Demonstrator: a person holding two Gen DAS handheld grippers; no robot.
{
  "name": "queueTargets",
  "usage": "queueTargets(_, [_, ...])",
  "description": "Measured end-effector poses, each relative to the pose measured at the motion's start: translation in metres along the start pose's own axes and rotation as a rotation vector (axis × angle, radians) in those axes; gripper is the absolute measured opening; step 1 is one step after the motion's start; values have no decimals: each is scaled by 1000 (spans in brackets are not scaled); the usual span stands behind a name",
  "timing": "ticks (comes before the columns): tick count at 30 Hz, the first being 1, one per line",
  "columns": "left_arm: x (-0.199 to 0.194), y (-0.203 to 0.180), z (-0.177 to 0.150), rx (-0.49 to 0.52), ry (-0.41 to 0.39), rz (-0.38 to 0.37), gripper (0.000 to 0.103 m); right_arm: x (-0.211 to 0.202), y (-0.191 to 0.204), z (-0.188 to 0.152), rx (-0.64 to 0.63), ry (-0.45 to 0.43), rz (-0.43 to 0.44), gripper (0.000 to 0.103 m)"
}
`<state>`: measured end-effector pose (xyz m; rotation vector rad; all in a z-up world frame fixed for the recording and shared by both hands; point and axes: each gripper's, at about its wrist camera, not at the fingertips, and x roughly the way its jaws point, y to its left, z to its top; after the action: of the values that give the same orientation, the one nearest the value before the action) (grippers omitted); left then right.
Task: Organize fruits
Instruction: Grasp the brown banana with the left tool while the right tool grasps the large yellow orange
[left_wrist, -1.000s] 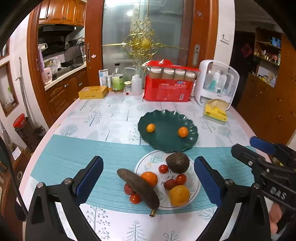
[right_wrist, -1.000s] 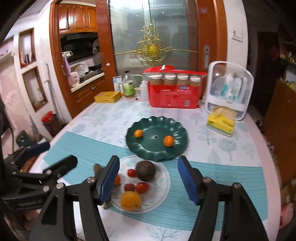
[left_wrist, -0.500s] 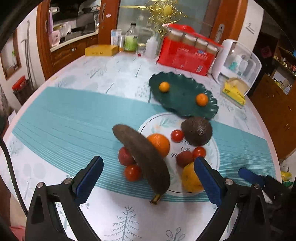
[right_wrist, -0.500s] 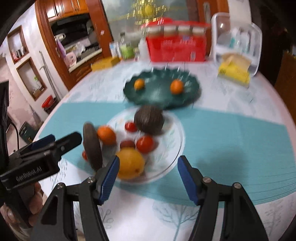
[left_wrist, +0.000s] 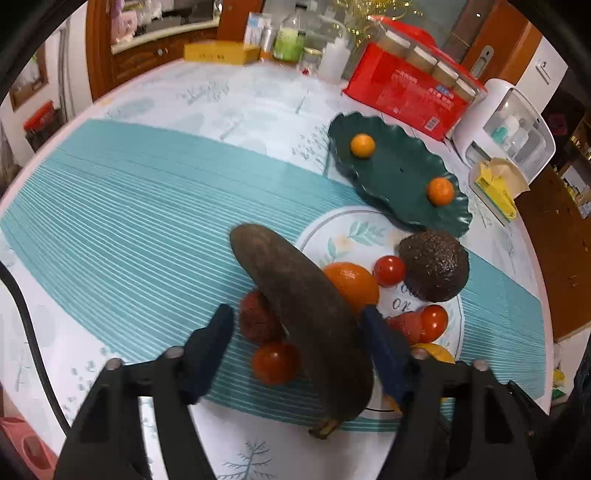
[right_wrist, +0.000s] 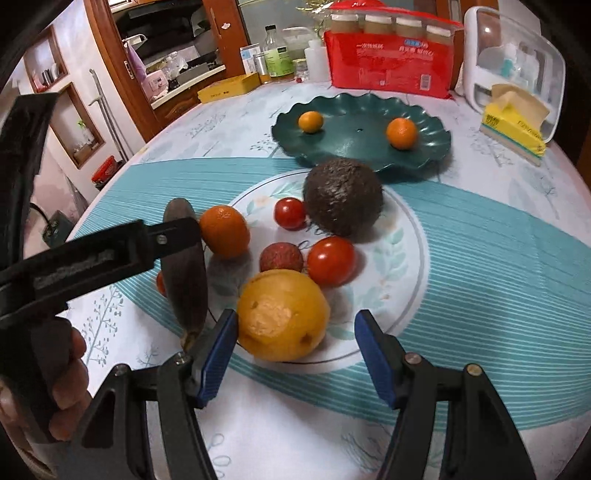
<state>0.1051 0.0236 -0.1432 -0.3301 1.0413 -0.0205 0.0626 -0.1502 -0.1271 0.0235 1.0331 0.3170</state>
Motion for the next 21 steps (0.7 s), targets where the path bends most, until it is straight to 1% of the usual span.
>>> queueTargets(2, [0,1,1,-3,-11,6,63,2,2,1,-10,-4,-1,66])
queueTargets(5, [2,-5,3,19,-7,28,62,5,5,3,-24,-10,-6,65])
queueTargets(7, [5,-10,4,49,14,60,66,7,6,3,-27,-9,4,62])
queueTargets(8, [8,-13,5,61,28,79,73,8,6,4,-27,-7,9,61])
queueTargets(9, [11,-13,5,66,39,92,77,9,7,4,-29,-4,15,60])
queueTargets(10, [13,-14,5,65,44,89,77,10,8,4,-31,-2,18,58])
queueTargets(11, [14,-14,5,67,49,83,76,10,9,4,-35,0,26,54])
queueTargets(13, [11,-16,4,82,29,89,69,10,11,4,-44,-3,20,54])
queueTargets(14, [9,-16,3,88,21,87,63,9,10,3,-45,-4,21,53])
queueTargets(15, [6,-15,3,90,14,84,54,8,9,3,-42,-4,23,53])
queueTargets(16, [2,-13,3,88,7,78,50,8,10,4,-37,-3,24,53])
queueTargets(17, [-1,-11,3,86,-2,55,39,8,9,3,-30,-3,26,53])
queueTargets(18, [-6,-10,4,85,-15,20,33,7,7,3,-22,-2,27,52])
queueTargets(19, [-10,-9,4,82,-16,11,33,6,5,3,-18,0,28,52])
queueTargets(21, [-10,-8,2,82,6,-4,32,4,2,3,-9,0,28,52])
